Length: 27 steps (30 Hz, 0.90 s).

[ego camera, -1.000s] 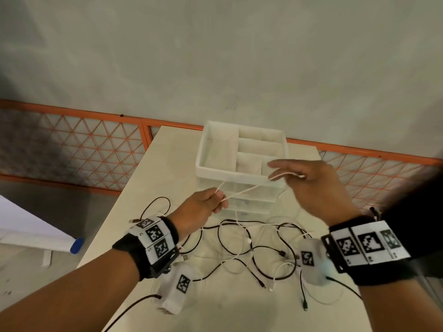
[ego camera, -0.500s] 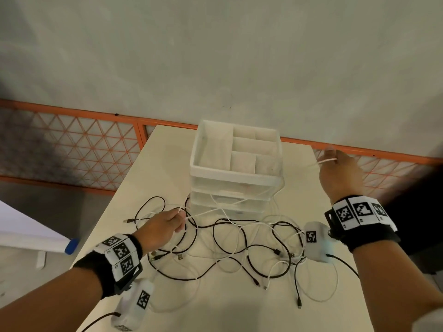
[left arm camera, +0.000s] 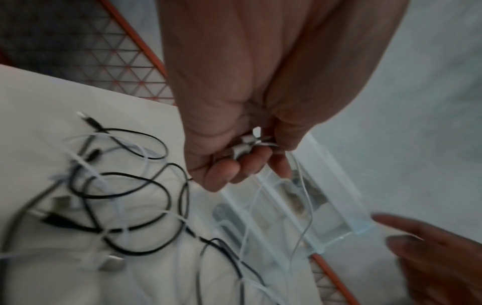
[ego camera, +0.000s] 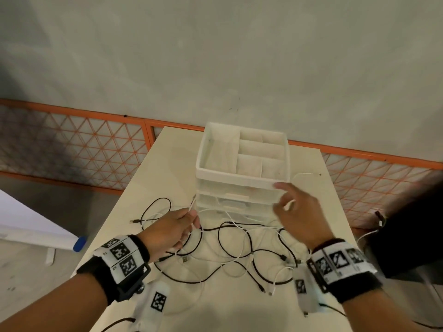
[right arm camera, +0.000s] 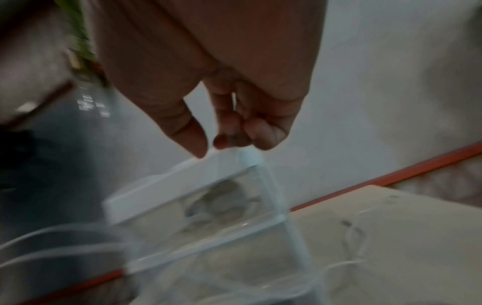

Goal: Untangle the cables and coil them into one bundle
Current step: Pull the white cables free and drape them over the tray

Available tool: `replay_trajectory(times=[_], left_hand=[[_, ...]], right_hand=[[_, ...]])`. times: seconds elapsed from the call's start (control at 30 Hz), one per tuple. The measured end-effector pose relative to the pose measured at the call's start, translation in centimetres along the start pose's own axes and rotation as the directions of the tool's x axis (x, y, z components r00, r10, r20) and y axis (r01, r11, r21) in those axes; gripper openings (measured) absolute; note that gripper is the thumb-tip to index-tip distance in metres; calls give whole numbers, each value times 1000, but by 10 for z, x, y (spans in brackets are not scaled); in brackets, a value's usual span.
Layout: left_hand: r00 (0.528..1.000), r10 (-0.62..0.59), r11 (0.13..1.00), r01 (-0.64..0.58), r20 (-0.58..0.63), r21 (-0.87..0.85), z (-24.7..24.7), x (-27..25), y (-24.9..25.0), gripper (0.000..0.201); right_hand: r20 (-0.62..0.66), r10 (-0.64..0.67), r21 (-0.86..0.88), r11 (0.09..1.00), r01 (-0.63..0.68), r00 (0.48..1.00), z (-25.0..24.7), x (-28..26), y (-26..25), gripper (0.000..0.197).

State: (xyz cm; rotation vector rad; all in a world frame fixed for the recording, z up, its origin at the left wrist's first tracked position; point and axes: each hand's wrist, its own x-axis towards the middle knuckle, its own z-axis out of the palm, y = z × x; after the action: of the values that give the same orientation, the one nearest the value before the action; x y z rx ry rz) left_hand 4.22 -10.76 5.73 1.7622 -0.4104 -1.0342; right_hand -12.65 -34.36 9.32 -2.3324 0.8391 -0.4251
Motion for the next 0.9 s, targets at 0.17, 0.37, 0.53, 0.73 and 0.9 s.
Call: replay_trajectory(times=[0.17,0.37,0.53,0.73,0.9], left_hand=[[985,92,988,-72,143,-140,25,-1,31,34],[963,-1,995,29,270,-100,22,-14,26,34],[975,58,993,-78,213,86,19,-13,23,41],[951,62,820,-221,303,528,6,-13,29,27],[978,-70,805,-60,194,590,-29,-20,0,34]], right_hand=[[154,-206,-39,976,214,966,52,-19,-32,42],[44,-166,17,986,166,985,46,-4,-14,12],[187,-245,123,967,224,951,45,-12,-33,58],[370,-192,-136,957,257,909,61,-12,-34,9],[219,190,-403,911,-89,957,27,12,24,11]])
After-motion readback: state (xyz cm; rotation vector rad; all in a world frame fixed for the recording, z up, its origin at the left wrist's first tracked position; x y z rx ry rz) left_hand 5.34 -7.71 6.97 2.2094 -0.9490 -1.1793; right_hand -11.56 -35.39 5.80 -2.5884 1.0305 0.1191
